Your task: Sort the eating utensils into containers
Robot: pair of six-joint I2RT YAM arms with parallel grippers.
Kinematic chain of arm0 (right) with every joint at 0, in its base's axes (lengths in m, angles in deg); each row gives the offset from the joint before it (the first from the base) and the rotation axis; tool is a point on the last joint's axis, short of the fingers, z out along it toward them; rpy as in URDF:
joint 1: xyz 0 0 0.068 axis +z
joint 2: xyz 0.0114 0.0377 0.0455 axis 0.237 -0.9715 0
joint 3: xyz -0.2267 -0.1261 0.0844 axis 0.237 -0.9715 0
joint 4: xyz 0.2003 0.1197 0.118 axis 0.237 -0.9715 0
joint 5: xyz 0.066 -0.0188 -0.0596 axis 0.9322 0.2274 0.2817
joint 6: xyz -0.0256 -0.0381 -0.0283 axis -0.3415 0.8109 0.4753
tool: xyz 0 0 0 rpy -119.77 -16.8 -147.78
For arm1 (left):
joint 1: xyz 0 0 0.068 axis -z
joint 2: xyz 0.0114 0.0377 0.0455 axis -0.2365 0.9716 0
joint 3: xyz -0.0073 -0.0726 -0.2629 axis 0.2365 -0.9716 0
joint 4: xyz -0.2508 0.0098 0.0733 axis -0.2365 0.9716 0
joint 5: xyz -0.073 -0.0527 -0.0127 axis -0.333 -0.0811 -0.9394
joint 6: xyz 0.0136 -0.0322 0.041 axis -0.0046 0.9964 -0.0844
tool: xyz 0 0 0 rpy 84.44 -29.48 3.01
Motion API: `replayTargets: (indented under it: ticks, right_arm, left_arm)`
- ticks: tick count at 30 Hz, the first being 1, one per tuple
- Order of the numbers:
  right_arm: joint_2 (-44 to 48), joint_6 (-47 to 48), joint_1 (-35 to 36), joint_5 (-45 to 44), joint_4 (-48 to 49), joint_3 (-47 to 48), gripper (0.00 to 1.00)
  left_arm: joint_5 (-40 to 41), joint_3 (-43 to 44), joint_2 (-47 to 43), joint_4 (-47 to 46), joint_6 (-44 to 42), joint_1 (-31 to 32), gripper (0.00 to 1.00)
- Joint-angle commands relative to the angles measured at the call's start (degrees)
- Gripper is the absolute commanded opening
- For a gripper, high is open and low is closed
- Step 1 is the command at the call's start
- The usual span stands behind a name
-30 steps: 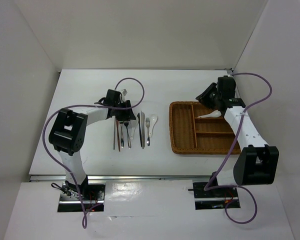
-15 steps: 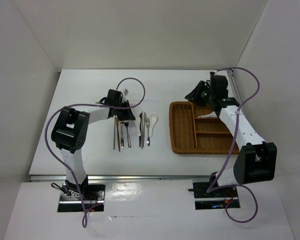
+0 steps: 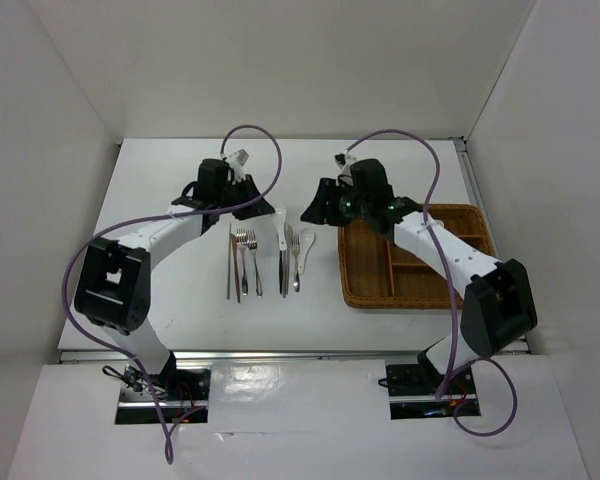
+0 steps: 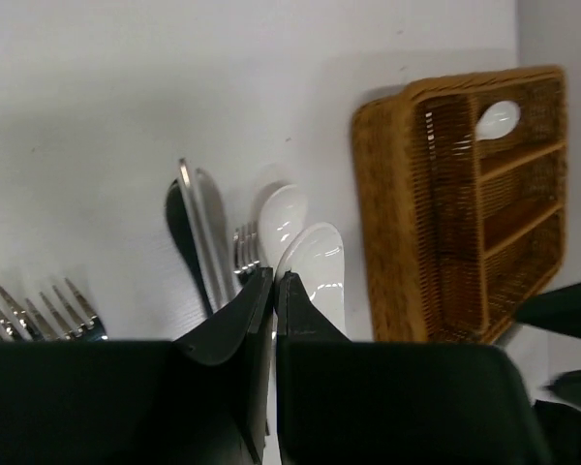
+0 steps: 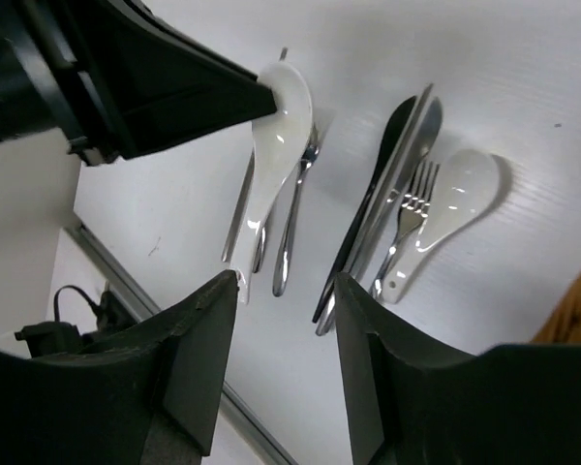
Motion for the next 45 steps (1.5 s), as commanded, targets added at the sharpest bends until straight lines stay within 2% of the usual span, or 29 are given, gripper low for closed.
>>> replayTargets:
  ticks: [1, 2, 4, 12, 14, 16, 20, 22, 23, 25, 27, 28, 31, 32, 35, 37, 41, 45]
  right_arm:
    - [-1.8, -0.59, 2.89, 2.82, 6.07, 1.13, 0.53]
    - [-1.8, -0.59, 3.86, 2.13, 6.07, 1.13, 0.58]
    - [-4.26, -0.59, 6.32, 1.34, 5.55, 3.58, 0.61]
    - [-7.96, -0.06, 10.63, -0.69, 4.5, 6.84, 0.63]
    - [-7.96, -0.06, 11.25, -1.48, 4.49, 6.84, 0.59]
    - [-7.96, -0.06, 11.25, -2.1, 4.49, 6.32, 0.51]
    - [-6.82, -0.59, 11.78, -5.08, 2.73, 5.79, 0.47]
    - [-6.11, -1.11, 11.78, -5.09, 3.26, 5.08, 0.39]
    - [-5.59, -1.11, 11.78, -5.09, 3.26, 5.08, 0.26]
    - [-5.58, -2.25, 11.78, -5.09, 2.39, 5.08, 0.12]
    - [-4.36, -5.23, 11.78, -9.99, 0.81, 5.08, 0.0]
    - [-4.35, -6.2, 11.78, -11.84, -1.2, 5.61, 0.0]
    - [-2.61, -10.68, 10.99, -20.18, -5.25, 5.61, 0.0]
    - [-2.07, -12.0, 9.68, -22.47, -8.4, 5.61, 0.0]
    - [1.17, -19.63, 6.25, -32.91, -14.21, 4.56, 0.0]
    - [3.8, -23.94, 3.35, -36.54, -17.64, 3.77, 0.0]
    - [6.46, -30.72, -8.66, -40.59, -24.67, 1.49, 0.0]
    - [6.29, -37.57, -17.83, -41.83, -28.9, 0.69, 0.0]
  left_arm:
    - [-2.15, 1.8, -2.61, -2.89, 3.11, 0.74, 0.06]
    - [-2.76, 1.81, -3.13, -2.89, 3.72, 1.43, 0.06]
    - [-3.47, 1.81, -3.84, -3.42, 4.25, 2.14, 0.06]
    - [-4.26, 1.11, -6.91, -5.0, 5.83, 4.08, 0.06]
    - [-4.26, 1.11, -7.62, -5.0, 5.83, 4.08, 0.06]
    - [-4.26, 0.49, -8.33, -5.0, 5.83, 4.08, 0.06]
    - [-4.26, -0.12, -10.43, -3.77, 4.69, 4.08, 0.06]
    - [-4.26, -0.65, -11.05, -3.77, 4.69, 4.08, 0.06]
    - [-4.78, -0.65, -11.05, -3.77, 4.69, 4.08, 0.08]
    - [-4.79, -1.18, -11.67, -3.77, 4.69, 4.08, 0.17]
    - [-4.79, -1.88, -12.36, -2.55, 3.38, 4.08, 0.31]
    - [-2.87, -1.88, -12.37, -0.19, 3.37, 4.08, 0.44]
    - [1.95, -1.88, -13.59, 3.78, 0.74, 4.08, 0.56]
    - [3.11, -1.88, -14.38, 5.88, -0.05, 4.08, 0.59]
    - [6.8, -1.88, -15.27, 7.91, -0.58, 4.08, 0.63]
    - [8.13, -2.4, -17.02, 9.23, -0.58, 4.08, 0.65]
    - [8.65, -5.22, -18.35, 9.24, -0.58, 4.08, 0.65]
    - [8.66, -7.24, -18.96, 9.24, -0.06, 4.08, 0.65]
